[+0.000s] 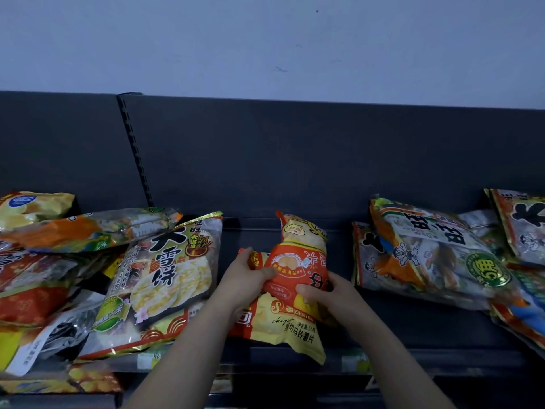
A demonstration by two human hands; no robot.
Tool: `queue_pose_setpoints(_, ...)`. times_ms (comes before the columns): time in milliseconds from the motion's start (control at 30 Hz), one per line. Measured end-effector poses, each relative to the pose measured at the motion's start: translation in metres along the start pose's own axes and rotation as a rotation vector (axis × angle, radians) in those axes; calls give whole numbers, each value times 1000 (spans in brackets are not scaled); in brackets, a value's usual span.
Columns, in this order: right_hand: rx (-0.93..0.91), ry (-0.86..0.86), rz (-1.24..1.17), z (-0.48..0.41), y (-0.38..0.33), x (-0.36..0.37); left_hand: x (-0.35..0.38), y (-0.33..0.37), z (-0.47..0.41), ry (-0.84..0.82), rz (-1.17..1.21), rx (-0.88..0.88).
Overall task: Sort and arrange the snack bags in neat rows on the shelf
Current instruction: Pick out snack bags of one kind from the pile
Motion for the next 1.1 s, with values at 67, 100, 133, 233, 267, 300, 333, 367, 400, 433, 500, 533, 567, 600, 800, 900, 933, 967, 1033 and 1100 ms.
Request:
queue_pose_setpoints(67,-21,17,-14,4,-3,-3,1,1,4,-57,67,-12)
queue_pose_setpoints(100,-32,29,-15,5,-4,-6,3,3,7,-85,81,-6)
queue_pose_setpoints(133,-44,40,-17,8,-6,-9,6,4,10,-109,86,5)
queue_pose_setpoints(233,-72,49,-34,16,-13,-15,12,5,20,-133,100,48)
queue_pose_setpoints(267,-85,48,-33,19,-16,-17,13,4,23,-135,114,64)
queue_pose_setpoints(300,-103,44,-30,22,-20,-19,14,4,28,-132,128,80)
queue_pose_setpoints(333,-125,40,-28,26,-26,-20,14,4,33,-127,149,96)
queue_pose_setpoints(367,-153,33,-32,29,-33,-21,13,4,38,-117,174,116)
queue_pose_setpoints(400,-181,23,-32,31,-40,-21,12,4,43,-108,205,140)
queue_pose_setpoints(433,-207,8,-27,33,-46,-21,10,5,50,-90,237,162)
queue_pose_setpoints(500,-253,-24,-20,37,-65,-17,4,7,65,-48,293,199)
queue_pose_setpoints(533,-275,-42,-13,40,-74,-14,2,8,71,-29,313,221)
queue_pose_setpoints(567,-301,-86,-3,42,-83,-6,-7,8,82,11,352,247)
queue_pose_setpoints(600,-321,-111,6,45,-90,1,-14,8,90,25,383,270)
queue_pose_setpoints(800,-415,-297,-33,62,-118,57,-66,-15,144,206,481,355)
queue_pose_setpoints(900,-439,-400,6,73,-123,102,-102,-42,174,303,531,333)
queue_pose_setpoints(933,-447,-430,20,77,-125,118,-114,-50,185,332,547,330)
queue_pose_setpoints(967,-453,-459,37,81,-126,133,-126,-58,195,358,567,330)
queue_pose_setpoints(1033,-470,-514,67,88,-129,166,-149,-72,215,406,602,326)
queue_pose_setpoints(1100,-490,-569,92,95,-132,201,-175,-87,231,474,622,326)
Point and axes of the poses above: each hand's wrist, its own z-axis away from the middle knuckle, its own x-axis out of the palm, y = z × x, the point moved 5 cm from there along -z, towards the middle knuckle, and after that the axes turned 11 degrees about -x, right-handed, at the moved point
